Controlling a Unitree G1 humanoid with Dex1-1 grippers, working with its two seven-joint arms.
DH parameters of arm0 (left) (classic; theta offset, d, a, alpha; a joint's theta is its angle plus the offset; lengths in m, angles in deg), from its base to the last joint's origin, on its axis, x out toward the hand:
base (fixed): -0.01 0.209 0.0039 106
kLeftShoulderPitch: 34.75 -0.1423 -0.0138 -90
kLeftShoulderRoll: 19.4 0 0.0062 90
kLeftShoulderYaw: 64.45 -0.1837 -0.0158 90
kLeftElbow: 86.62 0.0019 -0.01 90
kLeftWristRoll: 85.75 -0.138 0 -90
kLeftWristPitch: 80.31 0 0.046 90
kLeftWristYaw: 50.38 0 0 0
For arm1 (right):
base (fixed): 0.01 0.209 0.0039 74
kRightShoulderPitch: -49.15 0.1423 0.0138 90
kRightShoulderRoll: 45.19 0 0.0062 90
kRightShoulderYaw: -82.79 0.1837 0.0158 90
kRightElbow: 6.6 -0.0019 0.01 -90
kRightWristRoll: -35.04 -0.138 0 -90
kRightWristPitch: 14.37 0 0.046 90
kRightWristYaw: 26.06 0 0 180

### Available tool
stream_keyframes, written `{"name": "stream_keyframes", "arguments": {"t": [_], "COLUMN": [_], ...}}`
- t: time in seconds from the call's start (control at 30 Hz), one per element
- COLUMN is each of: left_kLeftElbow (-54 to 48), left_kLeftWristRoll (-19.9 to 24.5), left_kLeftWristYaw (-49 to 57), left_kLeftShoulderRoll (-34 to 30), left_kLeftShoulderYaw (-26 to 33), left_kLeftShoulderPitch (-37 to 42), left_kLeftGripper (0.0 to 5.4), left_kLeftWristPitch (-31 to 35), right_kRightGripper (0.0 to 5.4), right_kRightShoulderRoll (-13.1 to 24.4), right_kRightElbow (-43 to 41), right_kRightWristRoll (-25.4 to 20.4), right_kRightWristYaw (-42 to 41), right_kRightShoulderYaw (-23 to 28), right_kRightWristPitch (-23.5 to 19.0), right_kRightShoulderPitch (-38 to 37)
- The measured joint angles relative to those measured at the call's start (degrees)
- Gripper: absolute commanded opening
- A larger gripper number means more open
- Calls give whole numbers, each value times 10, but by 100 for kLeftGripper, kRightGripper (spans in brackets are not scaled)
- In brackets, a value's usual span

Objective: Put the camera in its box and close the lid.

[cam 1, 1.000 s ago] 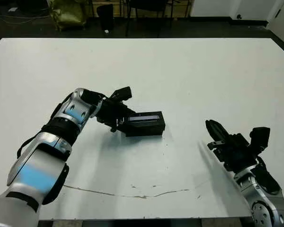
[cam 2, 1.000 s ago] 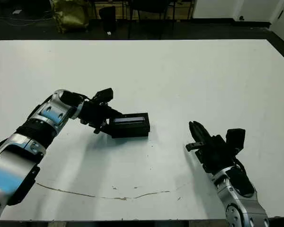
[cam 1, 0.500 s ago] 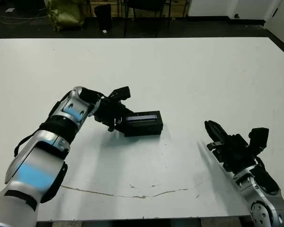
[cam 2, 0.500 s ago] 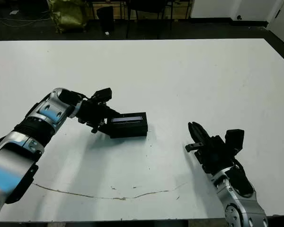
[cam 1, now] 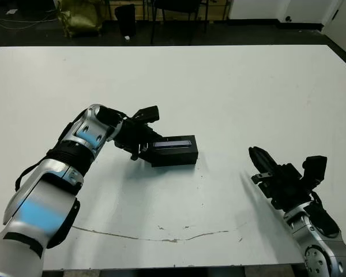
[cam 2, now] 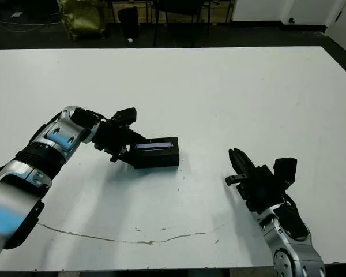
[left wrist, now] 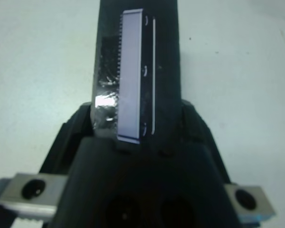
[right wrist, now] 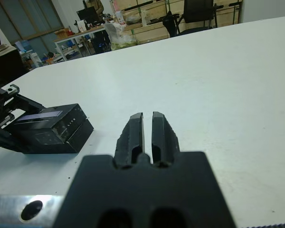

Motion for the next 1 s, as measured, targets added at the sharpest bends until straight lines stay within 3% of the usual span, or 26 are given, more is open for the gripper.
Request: {"name": "stream_keyframes", "arguments": {"t": [0.43, 1.0], "left_kLeftElbow": [11, 27], "left_kLeftWristRoll": [-7, -15], "left_kLeftWristYaw": [-6, -12], "left_kLeftShoulderRoll": [8, 19], "left_kLeftShoulderYaw": [-12, -9], "left_kLeftShoulderPitch": [14, 23], "left_kLeftGripper": [258, 258], "left_kLeftWristPitch": [16, 3], "right_kRightGripper": [0, 0], "right_kRightShoulderRoll": [1, -1], "right_kRightElbow": [-39, -13], "right_kRightWristRoll": [3, 2], "right_kRightWristYaw": [30, 14], "right_kRightShoulderYaw": [-3, -2], "right_kRightWristPitch": [-31, -7], "right_kRightShoulderPitch": [-5, -5]}}
